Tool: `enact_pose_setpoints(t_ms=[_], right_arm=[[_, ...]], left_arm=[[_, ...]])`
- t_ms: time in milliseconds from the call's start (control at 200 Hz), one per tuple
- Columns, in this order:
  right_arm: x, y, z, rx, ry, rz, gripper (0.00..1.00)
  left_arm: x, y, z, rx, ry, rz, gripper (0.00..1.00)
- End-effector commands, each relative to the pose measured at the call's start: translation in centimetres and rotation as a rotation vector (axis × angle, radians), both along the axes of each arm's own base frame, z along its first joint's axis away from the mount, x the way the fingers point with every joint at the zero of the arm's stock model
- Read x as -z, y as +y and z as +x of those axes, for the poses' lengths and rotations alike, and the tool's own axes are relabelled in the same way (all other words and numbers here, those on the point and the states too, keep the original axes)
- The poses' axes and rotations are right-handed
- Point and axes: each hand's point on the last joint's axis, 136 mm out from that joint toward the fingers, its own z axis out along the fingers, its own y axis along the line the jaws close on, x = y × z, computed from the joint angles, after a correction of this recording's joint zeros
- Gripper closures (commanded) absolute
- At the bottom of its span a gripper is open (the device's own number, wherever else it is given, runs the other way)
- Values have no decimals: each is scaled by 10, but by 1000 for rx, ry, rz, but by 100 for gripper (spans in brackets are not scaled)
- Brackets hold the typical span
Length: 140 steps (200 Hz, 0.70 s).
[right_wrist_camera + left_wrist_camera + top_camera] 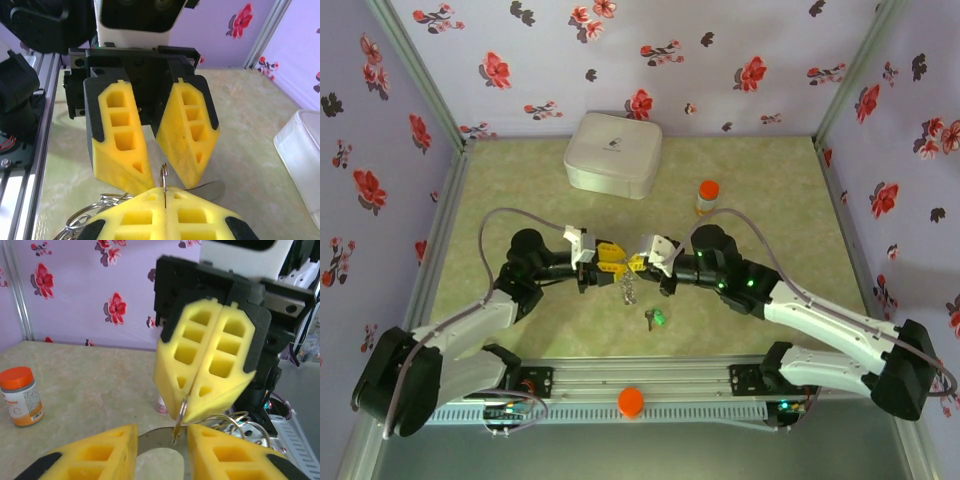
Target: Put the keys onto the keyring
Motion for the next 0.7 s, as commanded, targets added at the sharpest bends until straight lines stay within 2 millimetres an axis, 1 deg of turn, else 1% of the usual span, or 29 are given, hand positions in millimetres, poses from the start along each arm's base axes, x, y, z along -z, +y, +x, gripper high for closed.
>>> enact_pose_setpoints(t_ms=[0, 60, 240, 335, 385, 525, 695], right_arm=[[-4, -4, -2, -20, -61, -126, 100], [3, -4, -3, -28, -62, -198, 100], [5, 3, -3, -48, -75, -307, 100], [6, 6, -5, -67, -82, -348, 100], [6, 7, -5, -73, -83, -361, 100], [5, 8, -5, -81, -80, -392, 100], [5, 18, -7, -103, -62, -380, 100]], left_arm=[[1, 1, 0, -10, -74, 57, 70], [0, 1, -1, -8, -81, 63, 71], [1, 2, -3, -2, -91, 73, 73], [4, 3, -4, 3, -89, 105, 79], [6, 4, -5, 4, -93, 112, 81], [4, 4, -5, 2, -102, 108, 83], [3, 3, -6, 10, -99, 103, 84]])
